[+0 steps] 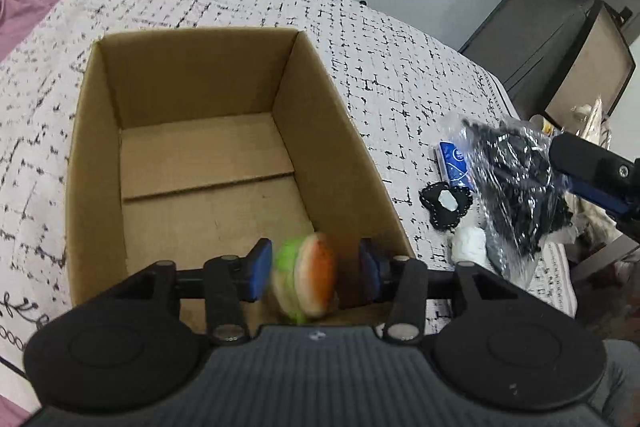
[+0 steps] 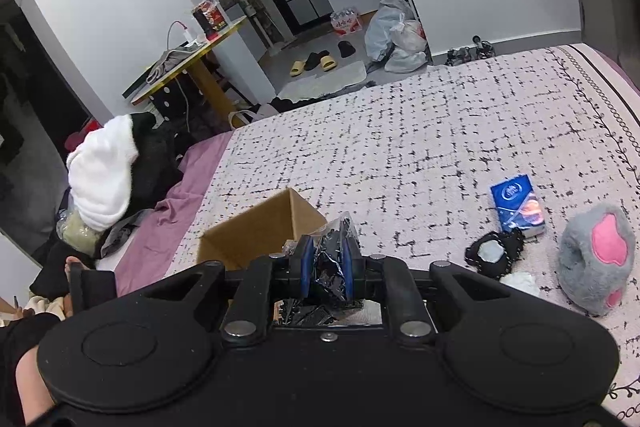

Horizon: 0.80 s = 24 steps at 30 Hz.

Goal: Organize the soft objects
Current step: 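Carry the hamburger plush over the cardboard box and open the left gripper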

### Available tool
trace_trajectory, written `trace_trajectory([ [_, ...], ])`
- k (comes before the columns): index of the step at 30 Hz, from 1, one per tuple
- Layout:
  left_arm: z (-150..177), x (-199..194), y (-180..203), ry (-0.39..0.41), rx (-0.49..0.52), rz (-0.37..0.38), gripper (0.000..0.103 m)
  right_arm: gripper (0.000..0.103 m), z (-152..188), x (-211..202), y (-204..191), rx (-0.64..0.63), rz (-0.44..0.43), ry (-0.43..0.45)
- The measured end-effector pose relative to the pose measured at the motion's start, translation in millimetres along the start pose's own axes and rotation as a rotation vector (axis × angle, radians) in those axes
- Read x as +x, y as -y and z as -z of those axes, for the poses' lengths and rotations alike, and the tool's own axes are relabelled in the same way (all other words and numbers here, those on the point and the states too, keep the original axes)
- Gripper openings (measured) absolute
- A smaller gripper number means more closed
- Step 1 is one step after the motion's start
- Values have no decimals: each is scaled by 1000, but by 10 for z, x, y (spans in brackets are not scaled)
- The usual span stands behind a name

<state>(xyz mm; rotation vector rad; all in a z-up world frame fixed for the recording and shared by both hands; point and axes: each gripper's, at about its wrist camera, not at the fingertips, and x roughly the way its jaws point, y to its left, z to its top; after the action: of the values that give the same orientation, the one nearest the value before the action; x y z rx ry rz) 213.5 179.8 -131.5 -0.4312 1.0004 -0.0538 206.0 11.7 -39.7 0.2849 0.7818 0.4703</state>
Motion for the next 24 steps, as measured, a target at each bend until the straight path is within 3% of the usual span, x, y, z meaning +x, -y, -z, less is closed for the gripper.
trace_trajectory([
  [3, -21, -139, -71, 32, -23, 0, 66, 16, -17, 19, -80, -9, -13, 2],
  [5, -34, -274, -98, 66, -22, -15, 69, 16, -19, 44, -129, -13, -20, 1],
  [17, -47, -734, -319, 142, -71, -61, 69, 11, -15, 241, -327, 12, -70, -12],
  [24, -41, -789, -320, 153, -66, -53, 69, 17, 107, 306, -140, 37, 18, -40],
])
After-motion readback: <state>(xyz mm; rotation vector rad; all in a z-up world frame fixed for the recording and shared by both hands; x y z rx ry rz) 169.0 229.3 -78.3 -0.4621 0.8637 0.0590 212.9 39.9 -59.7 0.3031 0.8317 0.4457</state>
